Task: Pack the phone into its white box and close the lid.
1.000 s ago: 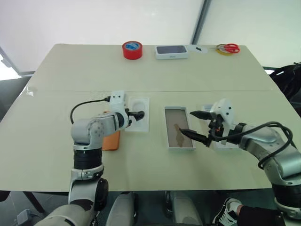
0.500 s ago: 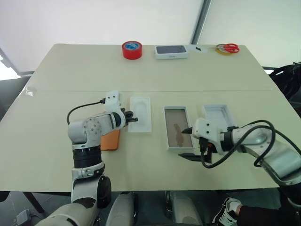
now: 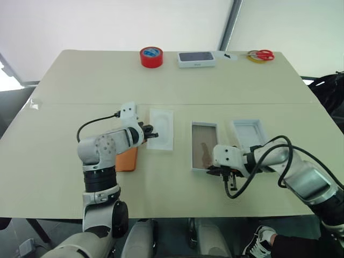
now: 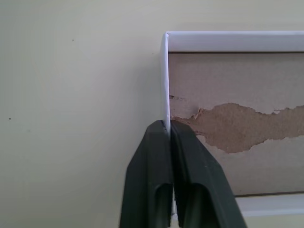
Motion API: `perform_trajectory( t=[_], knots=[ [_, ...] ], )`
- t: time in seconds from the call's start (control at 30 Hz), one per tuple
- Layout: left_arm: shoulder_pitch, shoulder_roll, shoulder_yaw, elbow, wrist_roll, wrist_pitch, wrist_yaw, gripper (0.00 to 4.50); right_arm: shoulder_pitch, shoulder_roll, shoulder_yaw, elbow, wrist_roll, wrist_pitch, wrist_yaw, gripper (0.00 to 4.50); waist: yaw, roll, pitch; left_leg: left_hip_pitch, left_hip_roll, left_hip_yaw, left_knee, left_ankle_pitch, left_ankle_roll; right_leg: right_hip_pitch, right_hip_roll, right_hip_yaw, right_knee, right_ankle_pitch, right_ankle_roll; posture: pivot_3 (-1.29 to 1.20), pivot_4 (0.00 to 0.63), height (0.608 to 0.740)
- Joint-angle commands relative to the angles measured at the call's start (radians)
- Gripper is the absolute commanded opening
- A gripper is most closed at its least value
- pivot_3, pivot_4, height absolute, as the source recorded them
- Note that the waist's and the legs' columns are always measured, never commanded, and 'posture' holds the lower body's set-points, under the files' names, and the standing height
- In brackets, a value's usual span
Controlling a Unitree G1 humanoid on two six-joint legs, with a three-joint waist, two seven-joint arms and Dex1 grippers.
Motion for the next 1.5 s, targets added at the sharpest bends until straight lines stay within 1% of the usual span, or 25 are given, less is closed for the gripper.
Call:
perform_trajectory(
  t=[0.03,0.17,0.27,0.33,0.43,0.5,0.57,0.6,0.63,0.7,0.77,0.87,0.9,0.97,1.1,1.2,1.27,1.5],
  knots=[
    [0.002,-0.002,0.059,-0.065,-0.031,-0.016,-0.001,0.00,-0.031,0.022,-0.005,-0.007,-0.013,-0.045,0.019,0.03,0.000,0.000,0.000,0.000,0.000,0.000,0.000,0.000,0.000,0.000,0.000,0.000,0.000,0.000,0.000,0.00,0.150,0.732],
    [-0.027,0.010,0.215,-0.105,-0.077,0.004,0.025,0.00,-0.075,0.081,0.007,-0.005,-0.032,-0.064,0.009,0.03,-0.005,0.000,0.000,0.000,0.001,0.000,0.000,0.000,0.000,-0.001,0.000,0.000,0.000,0.000,0.000,0.00,0.150,0.732],
    [-0.046,0.052,0.315,-0.134,-0.101,0.038,0.039,0.00,-0.122,0.138,0.054,0.012,-0.050,-0.060,0.025,0.03,-0.006,0.000,0.000,0.000,0.001,0.000,0.000,0.000,0.000,-0.001,0.001,0.000,0.001,0.000,0.000,0.00,0.150,0.732],
    [-0.051,0.076,0.352,-0.152,-0.108,0.065,0.042,0.00,-0.155,0.178,0.086,0.039,-0.071,-0.056,0.025,0.03,-0.005,0.000,0.000,0.000,0.001,-0.001,0.000,0.001,-0.002,-0.001,0.001,-0.001,0.001,0.000,0.000,0.00,0.150,0.732],
    [-0.046,0.108,0.375,-0.186,-0.115,0.108,0.038,0.00,-0.200,0.240,0.125,0.088,-0.094,-0.038,0.018,0.03,0.001,-0.001,0.000,0.000,0.000,-0.001,0.000,0.001,-0.003,-0.001,0.000,-0.001,0.001,0.000,0.000,0.00,0.150,0.732],
    [-0.047,0.113,0.396,-0.215,-0.122,0.141,0.035,0.00,-0.230,0.284,0.155,0.128,-0.106,-0.013,0.021,0.03,0.001,-0.001,0.000,0.000,0.000,-0.001,0.000,0.002,-0.003,-0.001,-0.001,-0.001,0.001,0.000,0.000,0.00,0.150,0.732],
    [-0.047,0.098,0.411,-0.248,-0.131,0.171,0.034,0.00,-0.260,0.336,0.164,0.172,-0.111,0.028,0.000,0.62,-0.002,-0.002,0.000,0.000,-0.001,-0.001,0.000,0.002,-0.004,0.000,-0.002,-0.001,0.001,0.000,0.000,0.00,0.150,0.732],
    [-0.049,0.089,0.413,-0.259,-0.132,0.181,0.035,0.00,-0.266,0.349,0.158,0.179,-0.107,0.036,-0.003,1.01,-0.002,-0.002,0.000,0.000,-0.001,-0.001,0.000,0.002,-0.004,-0.001,-0.002,-0.001,0.001,0.000,0.000,0.00,0.150,0.732],
    [-0.053,0.076,0.415,-0.269,-0.134,0.190,0.038,0.00,-0.263,0.354,0.141,0.168,-0.092,0.033,0.005,1.47,0.000,-0.002,0.000,0.000,-0.001,-0.001,0.000,0.002,-0.004,-0.001,-0.002,-0.001,0.001,0.000,0.000,0.00,0.150,0.732],
    [-0.061,0.054,0.421,-0.284,-0.132,0.205,0.040,0.00,-0.256,0.355,0.116,0.148,-0.069,0.029,0.018,2.52,0.001,-0.002,0.000,-0.001,-0.001,-0.002,0.000,0.002,-0.004,-0.001,-0.002,-0.002,0.002,0.000,0.000,0.00,0.150,0.732],
    [-0.083,-0.002,0.432,-0.305,-0.138,0.232,0.044,0.00,-0.236,0.342,0.035,0.134,-0.035,0.029,-0.002,3.53,0.000,-0.002,0.000,-0.001,-0.002,-0.002,0.000,0.002,-0.004,-0.001,-0.003,-0.002,0.001,0.001,0.000,0.00,0.150,0.732],
    [-0.095,-0.080,0.427,-0.333,-0.135,0.266,0.046,0.00,-0.204,0.285,-0.083,0.134,0.002,0.011,-0.011,3.53,0.001,-0.002,0.000,-0.001,-0.003,-0.002,0.000,0.002,-0.004,0.000,-0.004,-0.002,0.001,0.000,0.000,0.00,0.150,0.732],
    [-0.094,-0.101,0.424,-0.340,-0.134,0.271,0.048,0.00,-0.197,0.273,-0.104,0.135,0.009,0.001,-0.011,3.53,0.001,-0.002,0.000,-0.001,-0.003,-0.002,0.000,0.002,-0.004,0.000,-0.004,-0.002,0.001,0.001,0.000,0.00,0.150,0.732],
    [-0.077,-0.180,0.409,-0.360,-0.147,0.274,0.059,0.00,-0.178,0.241,-0.180,0.143,0.045,0.006,-0.009,3.53,-0.001,-0.002,0.000,-0.001,-0.003,-0.002,0.000,0.002,-0.004,0.000,-0.004,-0.002,0.000,0.000,0.000,0.00,0.150,0.732],
    [-0.015,-0.275,0.347,-0.390,-0.157,0.274,0.083,0.00,-0.156,0.208,-0.260,0.165,0.071,-0.001,-0.020,3.53,-0.009,-0.002,0.000,0.000,-0.003,-0.001,-0.001,0.002,-0.004,0.000,-0.002,-0.001,0.000,0.000,0.000,0.00,0.150,0.732],
    [0.037,-0.312,0.291,-0.411,-0.174,0.274,0.107,0.00,-0.141,0.198,-0.275,0.174,0.071,-0.011,-0.030,3.53,-0.009,-0.002,0.000,0.000,-0.001,-0.001,-0.001,0.002,-0.004,0.000,0.001,-0.001,0.001,0.000,0.000,0.00,0.150,0.732],
    [0.064,-0.314,0.265,-0.421,-0.183,0.274,0.120,0.00,-0.133,0.198,-0.274,0.180,0.067,-0.020,-0.033,3.53,-0.008,-0.002,0.000,0.000,0.000,-0.001,-0.001,0.002,-0.004,0.000,0.001,-0.001,0.001,0.000,0.000,0.00,0.150,0.732],
    [0.121,-0.350,0.226,-0.447,-0.237,0.274,0.154,0.00,-0.130,0.216,-0.256,0.192,0.065,-0.029,-0.050,3.53,0.000,-0.002,0.000,0.000,0.000,-0.001,-0.001,0.002,-0.004,0.000,0.000,-0.001,0.000,0.000,-0.001,0.00,0.150,0.732]
  ],
)
